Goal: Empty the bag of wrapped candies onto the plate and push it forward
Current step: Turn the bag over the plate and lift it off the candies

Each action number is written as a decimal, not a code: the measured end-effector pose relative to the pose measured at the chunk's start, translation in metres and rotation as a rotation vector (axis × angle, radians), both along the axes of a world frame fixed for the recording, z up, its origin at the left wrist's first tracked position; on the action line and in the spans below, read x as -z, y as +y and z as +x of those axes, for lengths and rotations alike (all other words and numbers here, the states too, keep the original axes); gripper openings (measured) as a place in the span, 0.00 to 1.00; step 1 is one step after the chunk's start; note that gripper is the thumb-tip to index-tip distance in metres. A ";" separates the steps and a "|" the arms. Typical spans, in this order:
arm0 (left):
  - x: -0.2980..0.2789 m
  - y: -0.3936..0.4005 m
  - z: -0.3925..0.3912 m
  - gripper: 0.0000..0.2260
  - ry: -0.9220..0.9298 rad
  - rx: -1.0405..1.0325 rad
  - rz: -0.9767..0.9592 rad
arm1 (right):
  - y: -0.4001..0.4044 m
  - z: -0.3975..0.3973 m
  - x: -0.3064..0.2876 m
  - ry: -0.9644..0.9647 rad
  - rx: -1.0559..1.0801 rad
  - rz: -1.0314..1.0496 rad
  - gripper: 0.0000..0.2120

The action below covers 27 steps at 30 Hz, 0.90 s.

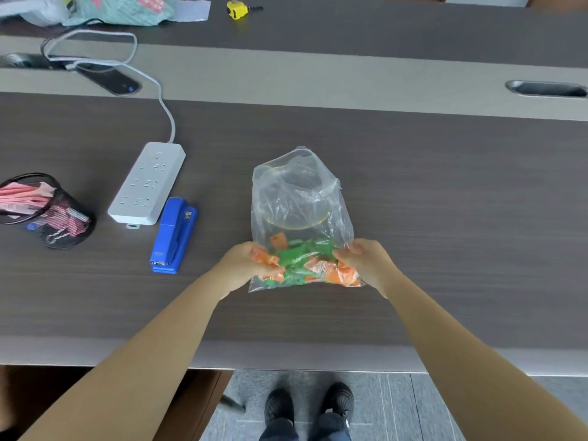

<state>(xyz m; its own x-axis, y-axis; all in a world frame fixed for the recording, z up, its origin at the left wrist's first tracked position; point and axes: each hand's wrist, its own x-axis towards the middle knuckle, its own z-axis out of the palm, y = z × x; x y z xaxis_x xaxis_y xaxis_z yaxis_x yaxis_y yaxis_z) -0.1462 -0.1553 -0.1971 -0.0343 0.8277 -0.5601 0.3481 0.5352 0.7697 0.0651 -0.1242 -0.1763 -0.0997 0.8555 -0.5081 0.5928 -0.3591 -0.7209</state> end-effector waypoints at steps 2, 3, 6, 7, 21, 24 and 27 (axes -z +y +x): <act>-0.006 0.002 0.000 0.09 -0.083 -0.046 -0.017 | 0.002 -0.001 -0.001 0.053 0.064 -0.026 0.14; -0.010 0.002 -0.001 0.09 -0.151 -0.058 -0.049 | 0.004 -0.002 -0.001 0.081 0.081 -0.052 0.14; -0.022 0.006 -0.005 0.08 -0.369 -0.093 -0.137 | 0.007 -0.006 -0.009 0.161 0.113 -0.095 0.11; -0.026 0.007 -0.006 0.07 -0.411 -0.100 -0.133 | 0.009 -0.007 -0.010 0.192 0.129 -0.097 0.12; -0.067 0.030 -0.010 0.08 -0.504 -0.065 -0.015 | 0.026 0.000 -0.048 0.524 0.046 -0.097 0.16; -0.073 0.034 -0.013 0.09 -0.494 -0.043 0.023 | 0.028 0.001 -0.056 0.550 0.087 -0.079 0.17; -0.078 0.039 -0.017 0.11 -0.506 -0.024 0.046 | 0.031 0.001 -0.063 0.539 0.034 -0.042 0.18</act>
